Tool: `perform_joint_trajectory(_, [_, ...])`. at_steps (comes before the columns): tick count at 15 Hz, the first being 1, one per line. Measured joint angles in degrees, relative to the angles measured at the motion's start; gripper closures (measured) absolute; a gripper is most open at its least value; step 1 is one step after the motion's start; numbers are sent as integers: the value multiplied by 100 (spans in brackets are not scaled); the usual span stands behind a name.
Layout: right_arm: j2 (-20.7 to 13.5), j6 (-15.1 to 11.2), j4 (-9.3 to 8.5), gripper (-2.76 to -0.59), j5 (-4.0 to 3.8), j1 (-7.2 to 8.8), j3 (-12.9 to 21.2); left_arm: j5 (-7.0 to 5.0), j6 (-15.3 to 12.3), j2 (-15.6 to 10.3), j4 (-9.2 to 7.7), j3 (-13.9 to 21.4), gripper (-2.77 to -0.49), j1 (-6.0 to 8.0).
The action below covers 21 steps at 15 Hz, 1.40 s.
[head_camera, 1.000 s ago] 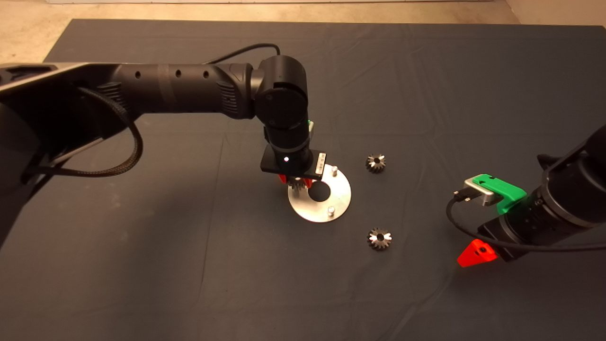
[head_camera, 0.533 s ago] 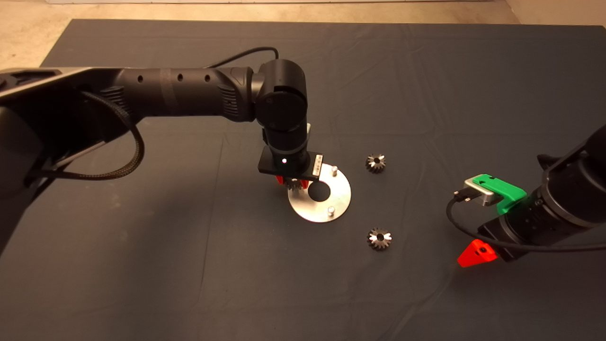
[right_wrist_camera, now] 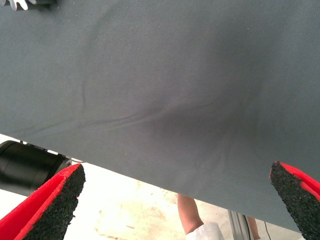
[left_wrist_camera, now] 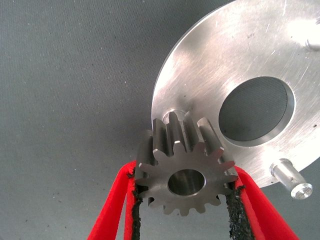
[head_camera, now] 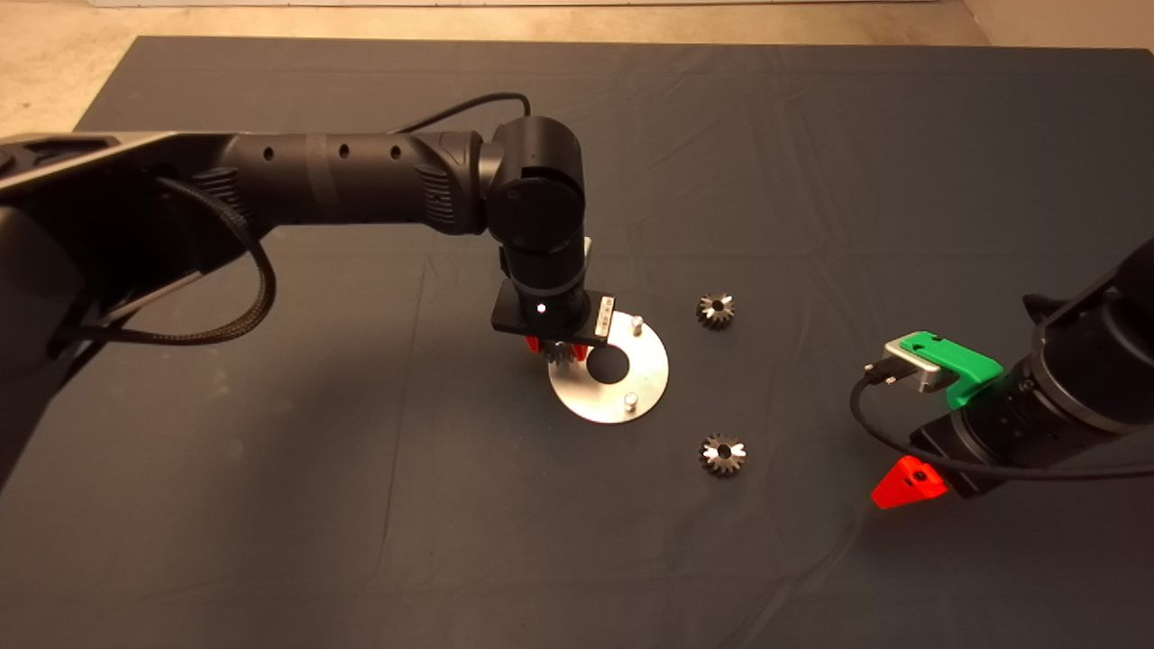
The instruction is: Install three planetary gears onto the carrier pins
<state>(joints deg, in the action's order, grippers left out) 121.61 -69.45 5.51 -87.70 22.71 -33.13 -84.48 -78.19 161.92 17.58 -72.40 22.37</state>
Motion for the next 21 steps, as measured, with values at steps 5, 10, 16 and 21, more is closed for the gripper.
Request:
perform_joint_trajectory(5, [-1, 0, 0, -276, 0, 0, 30, 11, 2, 0, 85, -1, -89, -71])
perform_joint_trajectory(10, [-2, 0, 0, -276, 0, 0, 30, 12, 4, 0, 93, -1, -89, -82])
perform_joint_trajectory(16, [-2, -1, 0, -276, 0, 0, 41, 35, 29, 2, 89, -65, -89, -96])
perform_joint_trajectory(21, [-2, -1, 0, -276, 0, 0, 52, 43, 29, -5, 89, -61, -97, -96])
